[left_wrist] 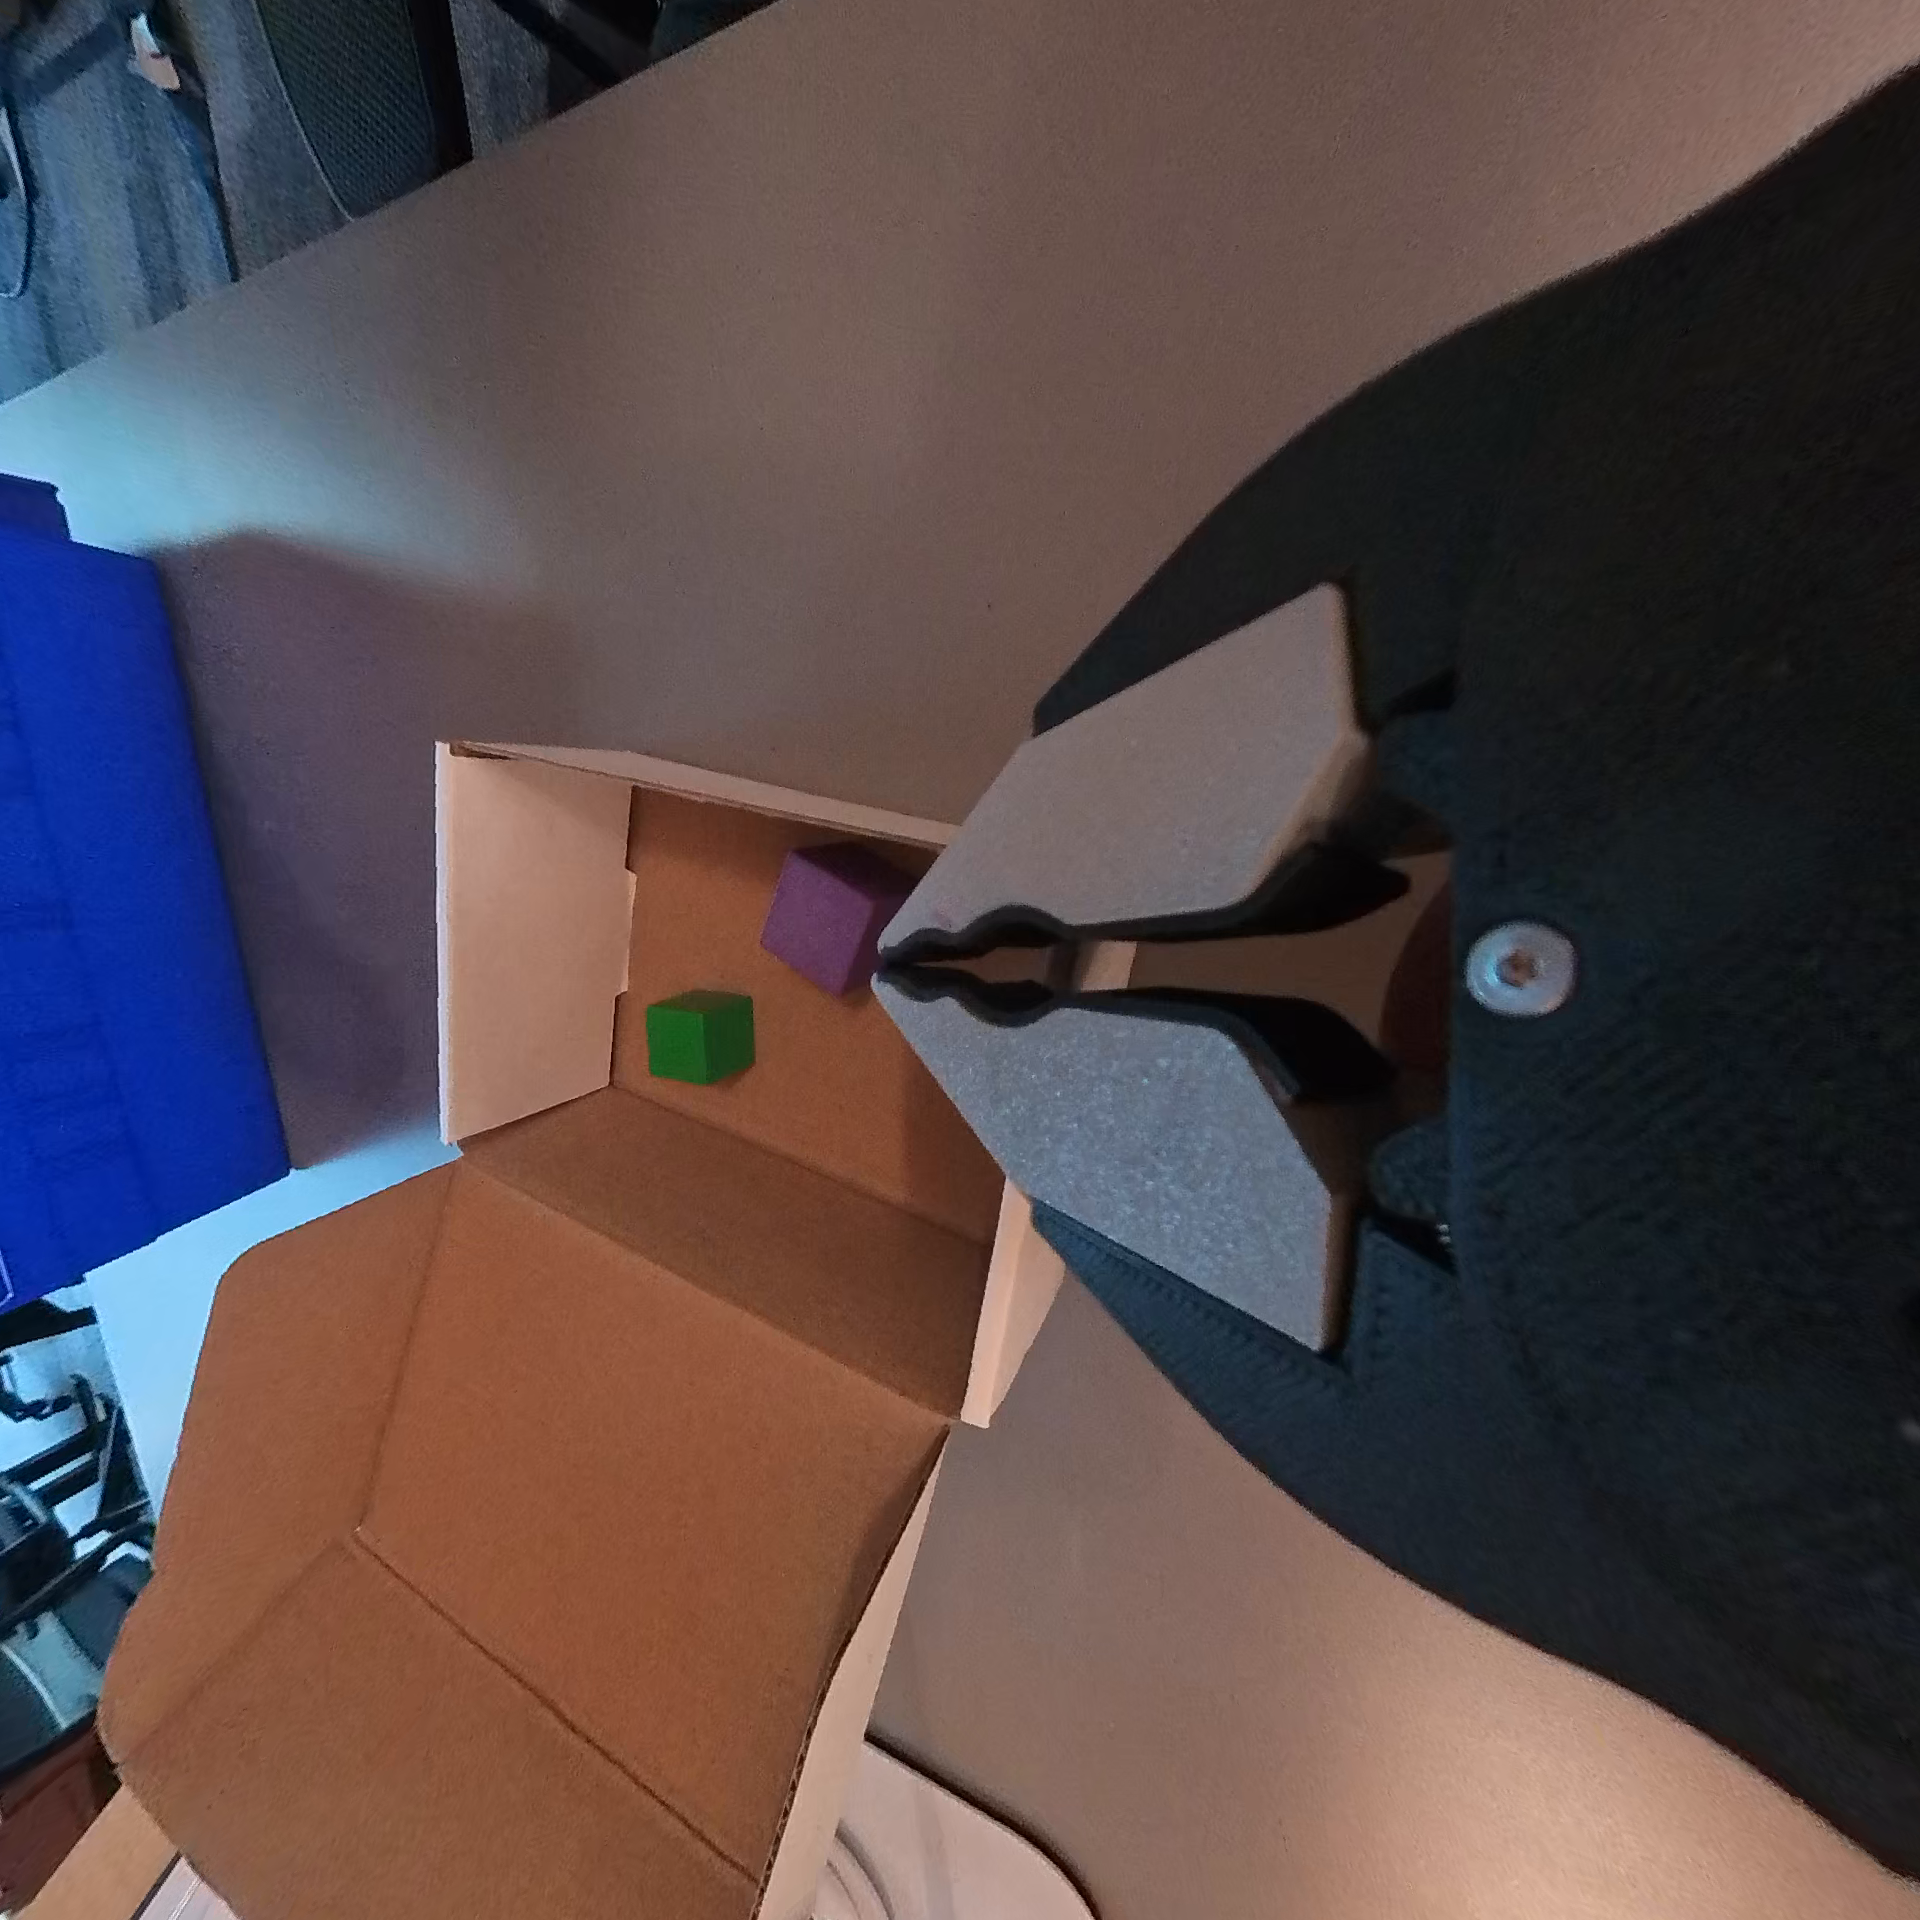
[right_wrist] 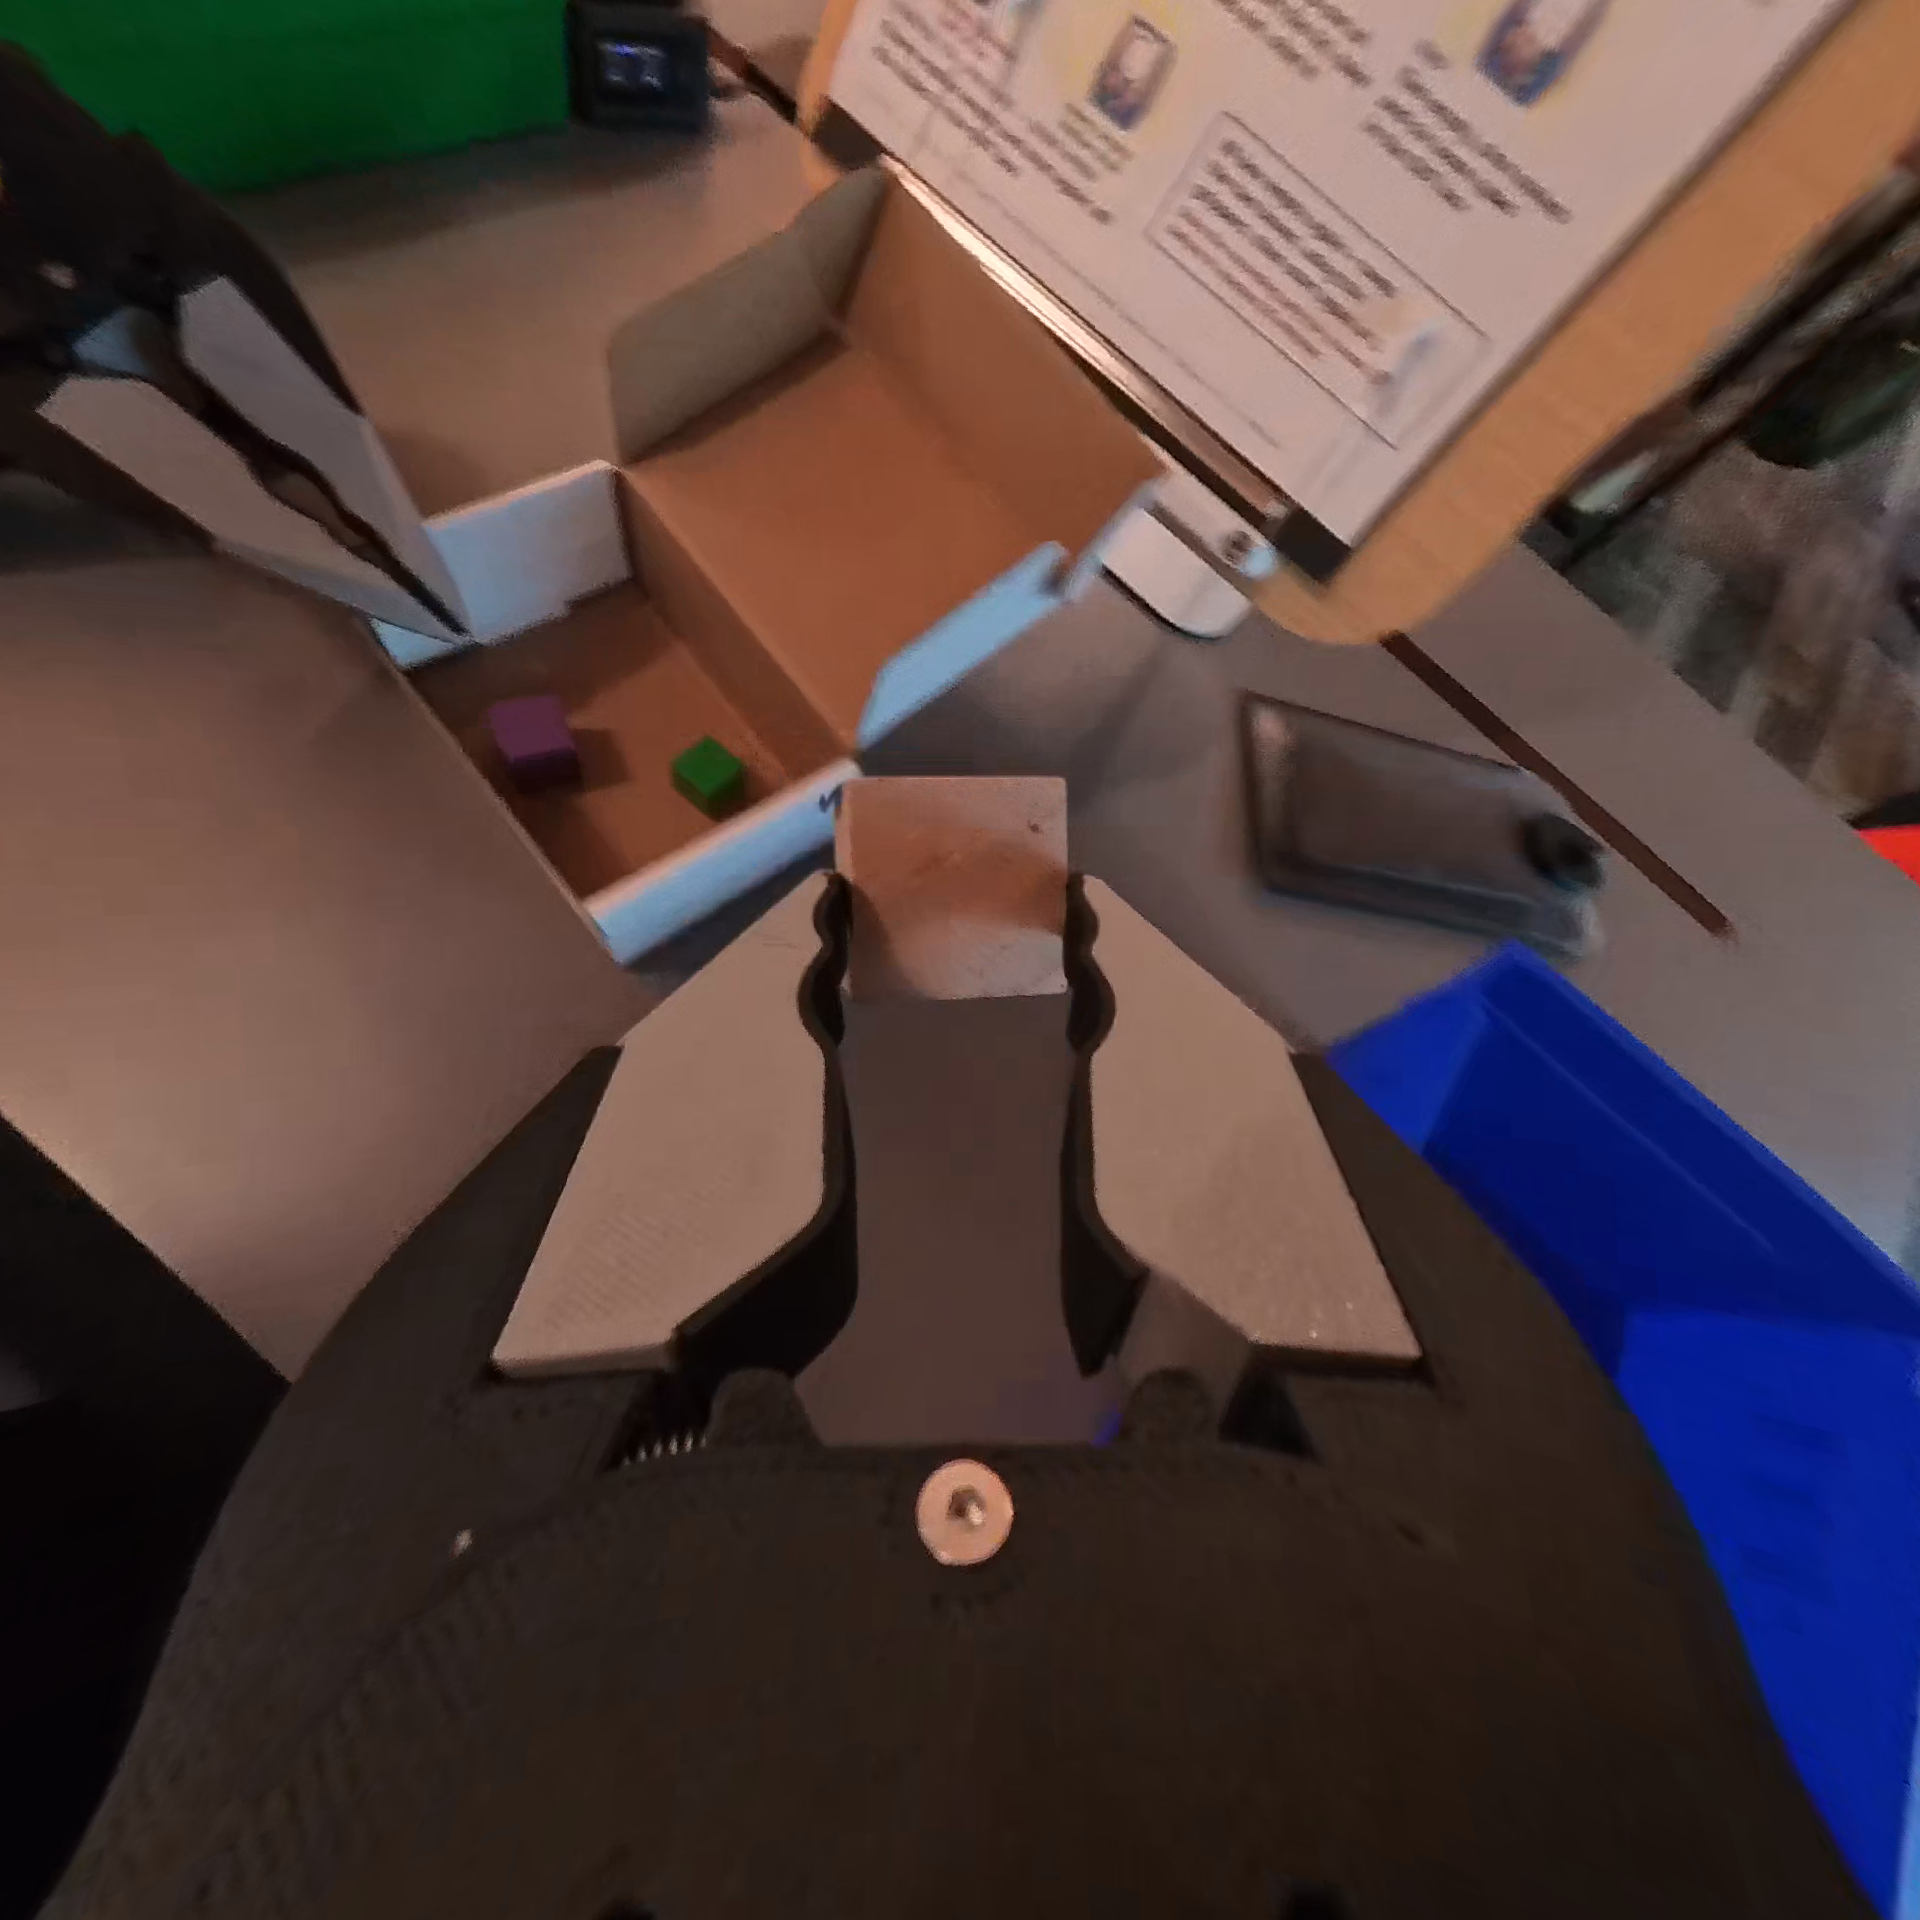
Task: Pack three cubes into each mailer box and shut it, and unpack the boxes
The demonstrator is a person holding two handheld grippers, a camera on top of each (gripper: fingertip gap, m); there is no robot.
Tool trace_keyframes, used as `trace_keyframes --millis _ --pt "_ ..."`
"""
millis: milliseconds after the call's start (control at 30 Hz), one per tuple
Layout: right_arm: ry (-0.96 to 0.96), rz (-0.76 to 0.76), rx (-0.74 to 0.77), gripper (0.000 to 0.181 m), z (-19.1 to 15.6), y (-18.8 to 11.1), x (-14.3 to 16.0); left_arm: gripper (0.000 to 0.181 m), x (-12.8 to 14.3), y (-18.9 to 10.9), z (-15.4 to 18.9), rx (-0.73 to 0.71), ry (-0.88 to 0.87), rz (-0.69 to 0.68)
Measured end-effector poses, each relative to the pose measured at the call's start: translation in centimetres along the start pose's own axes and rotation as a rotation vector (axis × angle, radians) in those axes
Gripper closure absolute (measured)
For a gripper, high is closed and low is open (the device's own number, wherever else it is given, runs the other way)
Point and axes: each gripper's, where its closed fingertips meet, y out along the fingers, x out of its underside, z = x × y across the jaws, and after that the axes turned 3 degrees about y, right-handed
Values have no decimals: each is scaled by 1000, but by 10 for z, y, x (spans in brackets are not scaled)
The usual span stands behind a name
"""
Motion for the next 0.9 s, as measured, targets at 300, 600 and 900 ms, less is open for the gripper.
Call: trace_keyframes --millis 300,600,900 --pt "241 -100 330 141 128 -92 101 181 0 0 0 -3 3 -2" --pt "386 -372 516 140 188 -116 219 181 -2 2 0 -12 5 8" --pt "420 -519 538 140 203 -113 268 181 -2 2 0 -9 1 8"
